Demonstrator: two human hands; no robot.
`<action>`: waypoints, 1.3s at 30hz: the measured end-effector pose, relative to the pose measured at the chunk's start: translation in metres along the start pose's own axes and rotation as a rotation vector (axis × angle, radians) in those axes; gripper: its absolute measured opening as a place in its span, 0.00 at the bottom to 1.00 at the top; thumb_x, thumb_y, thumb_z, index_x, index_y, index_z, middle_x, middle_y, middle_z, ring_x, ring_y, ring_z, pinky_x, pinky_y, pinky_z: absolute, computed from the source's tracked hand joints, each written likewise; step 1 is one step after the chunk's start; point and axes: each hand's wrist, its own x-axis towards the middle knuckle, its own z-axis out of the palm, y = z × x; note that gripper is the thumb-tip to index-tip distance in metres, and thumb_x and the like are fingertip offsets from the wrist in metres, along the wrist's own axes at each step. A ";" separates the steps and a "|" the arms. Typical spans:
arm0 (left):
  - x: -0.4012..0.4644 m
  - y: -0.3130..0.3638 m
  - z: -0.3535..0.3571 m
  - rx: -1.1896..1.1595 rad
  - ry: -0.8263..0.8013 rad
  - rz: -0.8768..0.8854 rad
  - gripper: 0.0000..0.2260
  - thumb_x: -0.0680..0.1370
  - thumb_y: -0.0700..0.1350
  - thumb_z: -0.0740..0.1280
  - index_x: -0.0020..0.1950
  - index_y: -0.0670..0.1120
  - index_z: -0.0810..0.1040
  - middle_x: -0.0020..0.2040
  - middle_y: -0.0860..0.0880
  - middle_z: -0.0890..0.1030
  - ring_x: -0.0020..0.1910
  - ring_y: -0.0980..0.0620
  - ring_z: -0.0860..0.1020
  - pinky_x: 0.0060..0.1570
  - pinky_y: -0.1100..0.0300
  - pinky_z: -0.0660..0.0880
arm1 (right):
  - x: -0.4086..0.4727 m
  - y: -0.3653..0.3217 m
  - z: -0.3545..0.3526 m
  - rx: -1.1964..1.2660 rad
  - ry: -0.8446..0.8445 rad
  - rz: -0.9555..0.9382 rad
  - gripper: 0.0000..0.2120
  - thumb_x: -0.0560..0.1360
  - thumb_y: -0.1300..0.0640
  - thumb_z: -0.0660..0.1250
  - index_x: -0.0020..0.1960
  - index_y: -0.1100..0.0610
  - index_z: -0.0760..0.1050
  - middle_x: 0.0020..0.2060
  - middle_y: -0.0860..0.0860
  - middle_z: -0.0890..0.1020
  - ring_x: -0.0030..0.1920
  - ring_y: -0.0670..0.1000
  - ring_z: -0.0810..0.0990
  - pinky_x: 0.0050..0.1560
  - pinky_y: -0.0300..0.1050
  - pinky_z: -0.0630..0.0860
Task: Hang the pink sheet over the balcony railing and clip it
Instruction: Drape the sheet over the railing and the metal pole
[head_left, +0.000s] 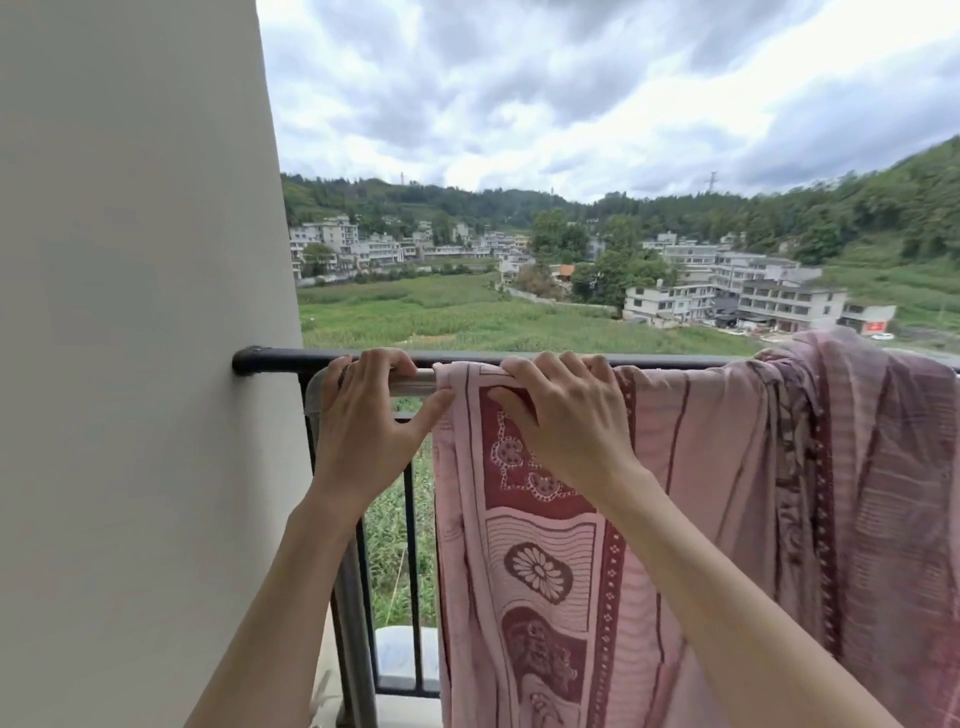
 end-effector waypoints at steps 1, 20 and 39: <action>0.001 0.000 -0.001 -0.004 -0.002 0.014 0.17 0.72 0.53 0.70 0.50 0.43 0.71 0.47 0.54 0.73 0.45 0.65 0.62 0.62 0.41 0.66 | -0.002 0.007 0.001 -0.009 0.022 0.013 0.19 0.76 0.43 0.54 0.50 0.53 0.78 0.39 0.49 0.82 0.39 0.53 0.80 0.45 0.47 0.71; -0.016 0.041 0.028 -1.177 -0.522 -0.948 0.15 0.70 0.45 0.69 0.54 0.41 0.80 0.43 0.48 0.83 0.41 0.53 0.79 0.36 0.60 0.78 | -0.009 0.044 0.022 0.100 0.076 0.252 0.18 0.75 0.48 0.51 0.48 0.56 0.76 0.42 0.52 0.78 0.47 0.55 0.73 0.58 0.48 0.57; 0.024 -0.015 0.029 -1.089 0.437 -0.978 0.04 0.74 0.39 0.64 0.43 0.45 0.78 0.35 0.51 0.77 0.35 0.57 0.75 0.26 0.69 0.69 | 0.008 0.047 0.052 0.061 -0.039 0.070 0.18 0.75 0.42 0.54 0.45 0.52 0.78 0.38 0.48 0.82 0.42 0.53 0.80 0.47 0.48 0.69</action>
